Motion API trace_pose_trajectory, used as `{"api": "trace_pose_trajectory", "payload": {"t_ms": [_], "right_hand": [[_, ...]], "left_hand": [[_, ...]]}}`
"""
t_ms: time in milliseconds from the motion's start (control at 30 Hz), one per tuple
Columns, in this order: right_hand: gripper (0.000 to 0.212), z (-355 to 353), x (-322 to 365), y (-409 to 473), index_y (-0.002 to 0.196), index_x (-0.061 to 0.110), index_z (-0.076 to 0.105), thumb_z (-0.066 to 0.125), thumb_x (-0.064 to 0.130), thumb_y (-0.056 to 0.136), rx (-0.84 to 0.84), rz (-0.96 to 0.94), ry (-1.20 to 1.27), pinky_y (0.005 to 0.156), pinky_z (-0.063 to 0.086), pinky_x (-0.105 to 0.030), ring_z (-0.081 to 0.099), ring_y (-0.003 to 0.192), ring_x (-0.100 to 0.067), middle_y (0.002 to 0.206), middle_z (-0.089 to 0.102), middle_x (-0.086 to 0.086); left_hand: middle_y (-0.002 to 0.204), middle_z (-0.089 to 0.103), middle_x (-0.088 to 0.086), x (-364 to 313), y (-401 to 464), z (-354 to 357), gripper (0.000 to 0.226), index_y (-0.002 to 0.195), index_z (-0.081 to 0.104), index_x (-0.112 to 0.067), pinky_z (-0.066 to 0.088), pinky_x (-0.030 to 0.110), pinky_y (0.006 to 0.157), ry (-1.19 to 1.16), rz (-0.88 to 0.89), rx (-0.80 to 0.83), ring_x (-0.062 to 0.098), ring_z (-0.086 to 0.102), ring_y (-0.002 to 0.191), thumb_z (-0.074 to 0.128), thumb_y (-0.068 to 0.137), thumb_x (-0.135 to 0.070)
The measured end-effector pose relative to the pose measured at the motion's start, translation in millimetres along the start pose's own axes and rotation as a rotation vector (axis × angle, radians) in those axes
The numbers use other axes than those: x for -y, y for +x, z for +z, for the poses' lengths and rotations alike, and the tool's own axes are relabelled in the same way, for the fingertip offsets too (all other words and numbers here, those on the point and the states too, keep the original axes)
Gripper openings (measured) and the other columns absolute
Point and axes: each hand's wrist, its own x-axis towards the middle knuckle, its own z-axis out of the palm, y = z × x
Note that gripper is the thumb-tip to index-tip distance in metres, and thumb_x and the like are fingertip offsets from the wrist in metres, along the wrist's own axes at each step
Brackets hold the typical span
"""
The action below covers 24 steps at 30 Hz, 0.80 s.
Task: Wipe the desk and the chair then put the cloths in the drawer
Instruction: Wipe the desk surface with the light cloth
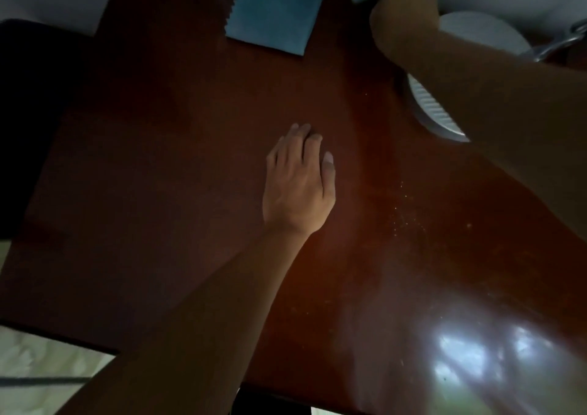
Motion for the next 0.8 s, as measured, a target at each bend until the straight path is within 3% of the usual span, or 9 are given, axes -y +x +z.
{"api": "trace_pose_trajectory", "payload": {"t_ms": [100,200,333,467,667,800], "right_hand": [[0.054,14.1,5.0,-23.5,0.147,0.003,0.032,0.044,0.003,0.094,0.153,-0.032,-0.018,0.113,0.026,-0.046,0.034,0.136,-0.038,0.15,0.034,-0.021],[0.059,26.3,17.0,-57.6,0.151,0.005,0.026,0.039,0.006,0.093,0.113,-0.037,0.006,0.118,0.01,-0.041,0.023,0.144,-0.033,0.157,0.026,-0.017],[0.063,25.7,17.3,-111.2,0.149,0.007,0.032,0.041,0.009,0.087,0.082,-0.044,0.148,0.12,0.011,-0.034,0.023,0.146,-0.025,0.157,0.029,-0.012],[0.062,20.3,5.8,-182.1,0.147,0.006,0.038,0.042,0.007,0.085,0.11,-0.111,0.217,0.122,0.01,-0.041,0.024,0.147,-0.028,0.155,0.034,-0.014],[0.058,-2.2,-16.5,-340.9,0.142,0.003,0.046,0.049,-0.001,0.084,0.202,-0.218,0.417,0.12,0.02,-0.05,0.028,0.146,-0.028,0.152,0.04,-0.012],[0.058,-16.9,-50.5,-350.4,0.144,0.006,0.044,0.045,-0.007,0.088,0.211,-0.235,0.555,0.12,0.024,-0.046,0.028,0.146,-0.023,0.153,0.038,-0.009]], "left_hand": [[0.134,0.056,0.013,0.3,-0.2,0.2,0.036,0.123,0.059,-0.006,0.037,0.043,0.11,-0.007,0.013,-0.02,0.027,0.046,0.133,0.039,0.101,-0.026],[0.133,0.057,0.013,1.9,0.5,2.3,0.036,0.122,0.059,-0.006,0.038,0.042,0.108,0.007,0.015,-0.049,0.027,0.047,0.131,0.039,0.101,-0.026],[0.132,0.058,0.014,-1.2,-1.0,2.1,0.031,0.12,0.06,-0.006,0.039,0.043,0.107,-0.016,0.014,-0.079,0.028,0.049,0.13,0.045,0.099,-0.022],[0.13,0.058,0.014,1.5,-0.8,0.7,0.031,0.119,0.061,-0.005,0.037,0.04,0.106,-0.036,0.009,-0.08,0.028,0.049,0.129,0.047,0.097,-0.021],[0.128,0.058,0.011,-14.7,-32.7,-6.3,0.027,0.115,0.062,-0.009,0.035,0.04,0.104,-0.082,0.005,-0.031,0.028,0.051,0.126,0.046,0.095,-0.019],[0.13,0.057,0.009,-32.1,-77.2,-11.5,0.029,0.117,0.061,-0.01,0.037,0.042,0.104,-0.09,-0.003,-0.008,0.026,0.051,0.125,0.044,0.096,-0.022]]}}
